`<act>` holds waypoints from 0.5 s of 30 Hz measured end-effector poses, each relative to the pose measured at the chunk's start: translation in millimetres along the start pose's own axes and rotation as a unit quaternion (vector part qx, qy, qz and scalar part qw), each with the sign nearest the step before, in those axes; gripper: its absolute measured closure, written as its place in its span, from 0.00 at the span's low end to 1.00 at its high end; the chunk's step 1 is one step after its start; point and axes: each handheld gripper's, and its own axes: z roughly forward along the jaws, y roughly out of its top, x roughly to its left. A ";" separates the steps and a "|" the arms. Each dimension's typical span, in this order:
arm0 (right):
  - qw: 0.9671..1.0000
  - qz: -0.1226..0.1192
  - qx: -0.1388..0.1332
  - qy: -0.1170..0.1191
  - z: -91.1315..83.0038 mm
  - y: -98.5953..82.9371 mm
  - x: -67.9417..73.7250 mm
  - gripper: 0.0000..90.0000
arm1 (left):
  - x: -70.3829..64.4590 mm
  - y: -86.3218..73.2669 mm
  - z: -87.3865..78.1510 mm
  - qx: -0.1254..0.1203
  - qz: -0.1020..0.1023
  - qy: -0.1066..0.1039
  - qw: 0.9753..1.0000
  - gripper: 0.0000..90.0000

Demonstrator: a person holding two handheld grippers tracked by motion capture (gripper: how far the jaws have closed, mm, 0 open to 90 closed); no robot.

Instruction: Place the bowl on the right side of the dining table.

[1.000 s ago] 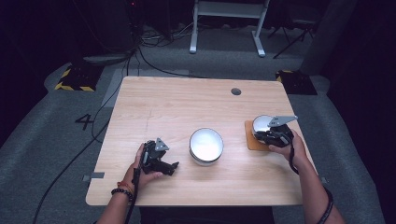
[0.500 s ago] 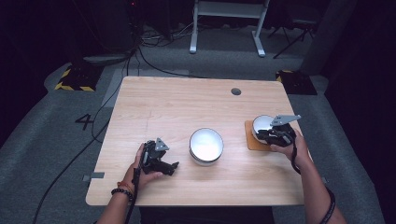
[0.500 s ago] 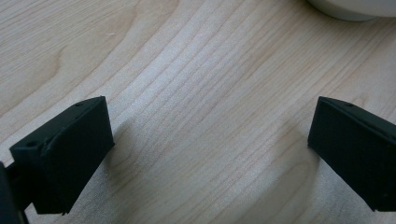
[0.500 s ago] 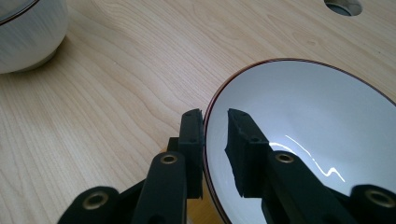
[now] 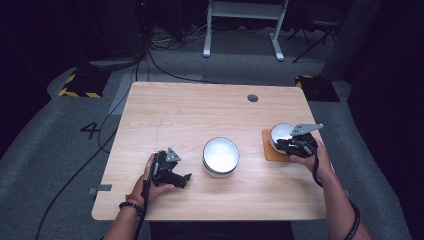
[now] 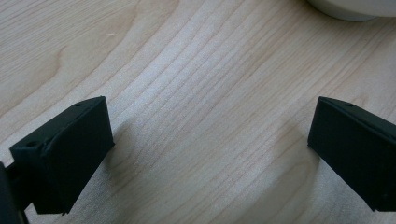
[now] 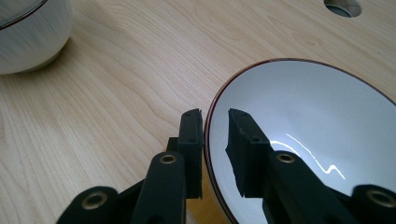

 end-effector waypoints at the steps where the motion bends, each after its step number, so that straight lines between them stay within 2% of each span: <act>1: 1.000 -0.001 0.001 -0.001 -0.2 0.1 0.2 0.84 | 0.0 0.0 0.0 0.000 0.000 0.000 1.000 0.00; 13: 1.000 -0.006 -0.010 -0.009 -12.8 9.1 6.6 0.80 | 0.0 0.0 0.0 0.000 0.000 0.000 1.000 0.00; 15: 1.000 -0.007 -0.014 -0.001 -14.6 9.9 9.6 0.79 | 0.0 0.0 -0.1 0.000 0.000 0.000 1.000 0.00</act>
